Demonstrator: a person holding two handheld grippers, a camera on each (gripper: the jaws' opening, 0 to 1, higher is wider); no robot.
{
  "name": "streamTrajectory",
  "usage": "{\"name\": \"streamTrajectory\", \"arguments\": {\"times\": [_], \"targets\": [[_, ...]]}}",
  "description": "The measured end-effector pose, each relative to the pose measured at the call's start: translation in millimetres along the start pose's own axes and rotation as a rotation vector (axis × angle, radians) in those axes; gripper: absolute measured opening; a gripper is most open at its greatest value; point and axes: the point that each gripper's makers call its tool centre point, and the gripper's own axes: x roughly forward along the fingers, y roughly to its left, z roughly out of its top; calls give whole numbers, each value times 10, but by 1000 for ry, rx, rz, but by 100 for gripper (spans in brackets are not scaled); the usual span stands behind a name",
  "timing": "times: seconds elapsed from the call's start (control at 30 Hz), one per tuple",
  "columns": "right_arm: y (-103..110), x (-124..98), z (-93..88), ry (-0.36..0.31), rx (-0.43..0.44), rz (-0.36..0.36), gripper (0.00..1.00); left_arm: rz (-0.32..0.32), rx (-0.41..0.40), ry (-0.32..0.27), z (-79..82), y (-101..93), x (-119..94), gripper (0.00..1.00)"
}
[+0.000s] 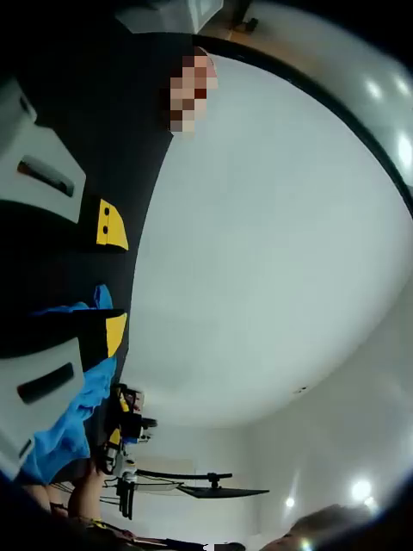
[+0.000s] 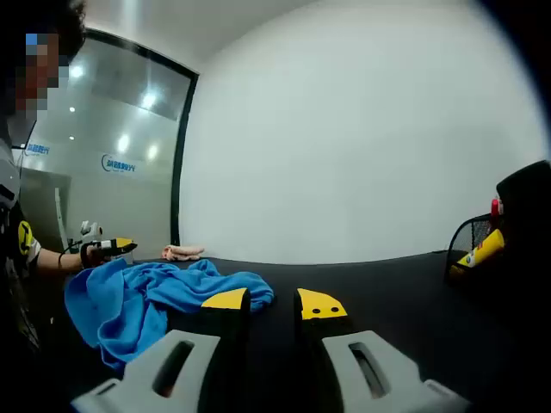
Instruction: Spread out the cloth and fold it
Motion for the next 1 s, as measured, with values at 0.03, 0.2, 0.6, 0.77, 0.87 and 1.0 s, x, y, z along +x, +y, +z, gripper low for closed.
{"name": "streamTrajectory", "arguments": {"times": [0.03, 0.2, 0.6, 0.77, 0.87, 1.0], "targets": [[-4, -5, 4, -3, 3, 0, 19, -1, 4, 2, -3, -4, 0, 25], [-12, -14, 16, -9, 9, 2, 19, -10, 6, 1, 4, -26, -5, 26], [-17, 32, -59, 35, 13, 3, 19, -91, -98, 163, -172, -272, 260, 22], [27, 118, -147, 116, 43, 21, 19, -155, -13, 311, -310, -573, 544, 27], [75, 259, -194, 177, 46, 42, 19, -177, 108, 342, -303, -709, 789, 29], [132, 529, -398, 327, 14, 69, 22, -200, 119, 385, -409, -884, 1169, 38]]}}
